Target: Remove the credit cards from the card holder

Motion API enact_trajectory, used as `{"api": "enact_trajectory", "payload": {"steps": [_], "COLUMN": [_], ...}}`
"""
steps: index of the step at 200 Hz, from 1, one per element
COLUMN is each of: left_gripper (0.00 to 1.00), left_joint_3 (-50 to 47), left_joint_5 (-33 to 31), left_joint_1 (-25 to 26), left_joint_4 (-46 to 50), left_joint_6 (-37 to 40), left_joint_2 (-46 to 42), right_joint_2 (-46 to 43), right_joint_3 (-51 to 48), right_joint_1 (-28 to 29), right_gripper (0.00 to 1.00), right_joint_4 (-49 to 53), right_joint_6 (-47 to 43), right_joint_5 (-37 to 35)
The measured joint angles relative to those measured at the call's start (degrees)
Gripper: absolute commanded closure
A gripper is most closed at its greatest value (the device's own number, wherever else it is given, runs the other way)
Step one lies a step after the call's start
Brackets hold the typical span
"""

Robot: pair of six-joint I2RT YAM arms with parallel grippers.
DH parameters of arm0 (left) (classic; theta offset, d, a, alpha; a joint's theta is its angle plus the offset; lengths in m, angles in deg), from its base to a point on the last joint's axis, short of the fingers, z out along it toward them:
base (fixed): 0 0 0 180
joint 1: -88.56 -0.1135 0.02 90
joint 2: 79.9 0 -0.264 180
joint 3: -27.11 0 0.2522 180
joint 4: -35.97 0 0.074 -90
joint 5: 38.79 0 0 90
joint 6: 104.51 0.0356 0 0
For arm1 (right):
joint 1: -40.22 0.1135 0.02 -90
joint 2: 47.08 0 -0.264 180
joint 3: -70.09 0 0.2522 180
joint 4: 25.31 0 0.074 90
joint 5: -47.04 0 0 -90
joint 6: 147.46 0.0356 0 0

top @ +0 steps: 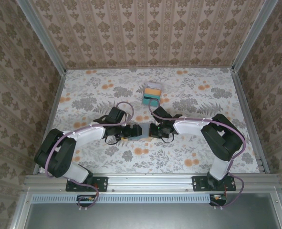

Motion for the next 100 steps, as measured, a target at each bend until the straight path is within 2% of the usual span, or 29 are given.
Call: {"api": "enact_trajectory", "payload": {"steps": [46, 67, 100], "left_gripper": [0.08, 0.03, 0.03], "left_joint_3": [0.4, 0.8, 1.0], "left_joint_5": [1.4, 1.6, 1.6], "left_joint_1": [1.0, 1.4, 1.8], "left_joint_4": [-0.9, -1.1, -1.2], "left_joint_6": [0.0, 0.0, 0.0], "left_joint_2": [0.0, 0.0, -0.7], "right_joint_2": [0.0, 0.0, -0.2], "right_joint_3": [0.0, 0.0, -0.2], "right_joint_1": [0.0, 0.0, 0.2], "right_gripper": [0.92, 0.92, 0.88], "right_joint_4": [0.0, -0.1, -0.2], "right_joint_6": [0.0, 0.2, 0.5], "right_joint_5": [0.0, 0.0, -0.7]}}
